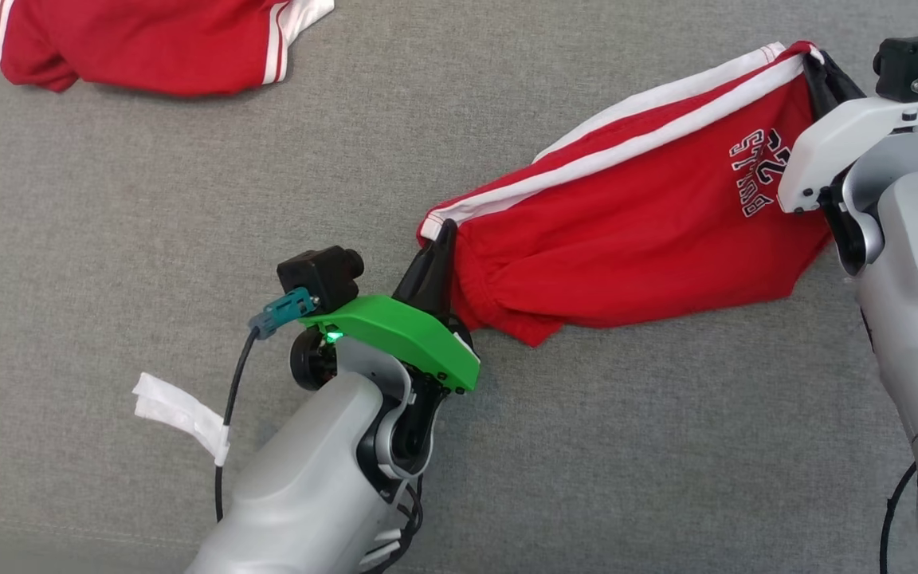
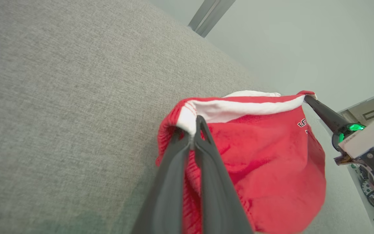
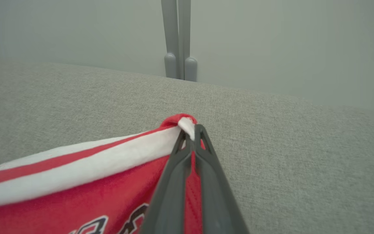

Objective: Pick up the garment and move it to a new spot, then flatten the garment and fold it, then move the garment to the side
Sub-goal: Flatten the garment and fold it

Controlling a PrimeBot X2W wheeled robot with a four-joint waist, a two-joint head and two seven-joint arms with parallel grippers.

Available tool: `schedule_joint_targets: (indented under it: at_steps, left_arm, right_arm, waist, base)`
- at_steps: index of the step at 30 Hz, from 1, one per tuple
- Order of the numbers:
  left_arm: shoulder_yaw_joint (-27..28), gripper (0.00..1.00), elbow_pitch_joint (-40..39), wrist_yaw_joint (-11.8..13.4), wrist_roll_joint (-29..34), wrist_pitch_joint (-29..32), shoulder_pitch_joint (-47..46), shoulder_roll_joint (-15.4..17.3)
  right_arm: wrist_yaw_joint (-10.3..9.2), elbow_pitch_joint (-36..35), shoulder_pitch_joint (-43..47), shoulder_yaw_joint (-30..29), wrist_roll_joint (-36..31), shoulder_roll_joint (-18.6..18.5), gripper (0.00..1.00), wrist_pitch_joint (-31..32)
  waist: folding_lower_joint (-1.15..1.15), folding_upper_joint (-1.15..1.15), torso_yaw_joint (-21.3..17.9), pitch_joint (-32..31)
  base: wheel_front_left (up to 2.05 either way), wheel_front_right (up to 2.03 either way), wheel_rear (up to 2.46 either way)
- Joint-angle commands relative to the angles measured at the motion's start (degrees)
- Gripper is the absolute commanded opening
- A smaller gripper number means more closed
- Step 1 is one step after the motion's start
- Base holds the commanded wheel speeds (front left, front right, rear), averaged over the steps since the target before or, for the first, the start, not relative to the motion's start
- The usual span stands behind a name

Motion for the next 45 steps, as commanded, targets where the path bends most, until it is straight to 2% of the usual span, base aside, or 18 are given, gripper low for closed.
schedule_joint_targets:
  at_steps: [1,2,3,4,7,9,14,18,28,34,43,44,45]
  left_arm:
    - [-0.68,0.46,-0.07,0.07,-0.9,-0.51,-1.13,0.2]
    - [-1.21,1.0,-0.27,0.26,-1.19,-0.48,-1.46,0.2]
    - [-1.66,1.0,-0.45,0.4,-1.5,-0.61,-1.62,0.19]
    - [-1.9,1.0,-0.83,0.44,-1.73,-0.76,-1.78,0.19]
    - [-1.41,1.0,-2.32,-0.04,-0.46,-1.03,-1.59,0.18]
    - [0.23,1.0,-3.66,0.45,5.2,-0.95,-1.46,0.31]
    - [6.34,1.0,-8.9,0.38,17.24,-0.84,5.39,1.76]
    - [10.77,1.0,-11.8,0.52,22.47,-0.85,11.38,2.64]
    - [18.39,1.0,-14.26,1.49,28.35,-0.86,18.8,4.15]
    - [21.28,1.0,-14.59,0.48,30.22,-0.85,20.03,3.47]
    - [23.58,1.0,-13.59,-0.53,31.71,-0.86,20.7,2.59]
    - [23.79,1.0,-13.48,-0.68,31.84,-0.86,20.72,2.51]
    - [23.92,1.0,-13.41,-0.78,32.01,-0.86,20.72,2.45]
  right_arm:
    - [-0.05,1.26,-1.29,0.0,-0.58,-0.64,0.14,-0.79]
    - [-0.05,2.34,-1.99,-0.12,-0.75,-0.53,0.4,-1.21]
    - [-0.05,3.08,-2.5,-0.24,-0.82,-0.46,0.62,-1.71]
    - [-0.05,3.92,-3.16,-0.42,-1.09,-0.49,1.0,-2.47]
    - [-0.05,6.02,-4.28,-0.85,-1.18,-0.41,1.0,-4.33]
    - [-0.05,7.25,-4.66,-0.82,-1.14,-0.67,1.0,-5.35]
    - [-0.05,9.74,-4.84,0.77,-0.22,-1.15,1.0,-6.31]
    - [-0.05,11.35,-3.64,3.35,1.07,-2.49,1.0,-4.56]
    - [-0.05,12.04,-0.24,11.36,8.55,-5.19,1.0,5.88]
    - [-0.05,11.17,2.06,14.53,13.91,-7.94,1.0,10.82]
    - [0.0,9.57,5.45,18.02,21.14,-8.07,1.0,20.15]
    - [-0.01,8.84,5.75,18.26,21.99,-8.31,0.47,20.12]
    - [-0.01,8.34,5.89,18.42,22.52,-8.65,0.38,20.04]
  waist:
    - [0.0,0.0,0.46,0.31]
    - [0.0,0.0,0.6,0.33]
    - [0.0,0.0,0.7,0.33]
    - [0.0,0.0,0.8,0.3]
    - [0.0,0.0,0.98,-0.08]
    - [0.0,0.0,1.05,-0.77]
    - [0.0,0.0,0.5,-3.76]
    - [0.0,0.0,0.17,-6.07]
    - [0.0,0.0,1.47,-6.61]
    - [0.0,0.0,3.26,-5.45]
    - [0.0,0.0,3.83,-5.92]
    - [0.0,0.0,3.76,-6.04]
    - [0.0,0.0,3.68,-6.14]
  base:
    - [0.0,0.0,0.0]
    - [0.0,0.0,0.0]
    - [0.0,0.0,0.0]
    - [0.0,0.0,0.0]
    - [0.0,0.0,0.0]
    - [0.0,0.0,0.0]
    - [0.0,0.0,0.0]
    - [0.0,0.0,0.0]
    - [0.0,0.0,0.0]
    - [0.0,0.0,0.0]
    - [0.0,0.0,0.0]
    - [0.0,0.0,0.0]
    - [0.0,0.0,0.0]
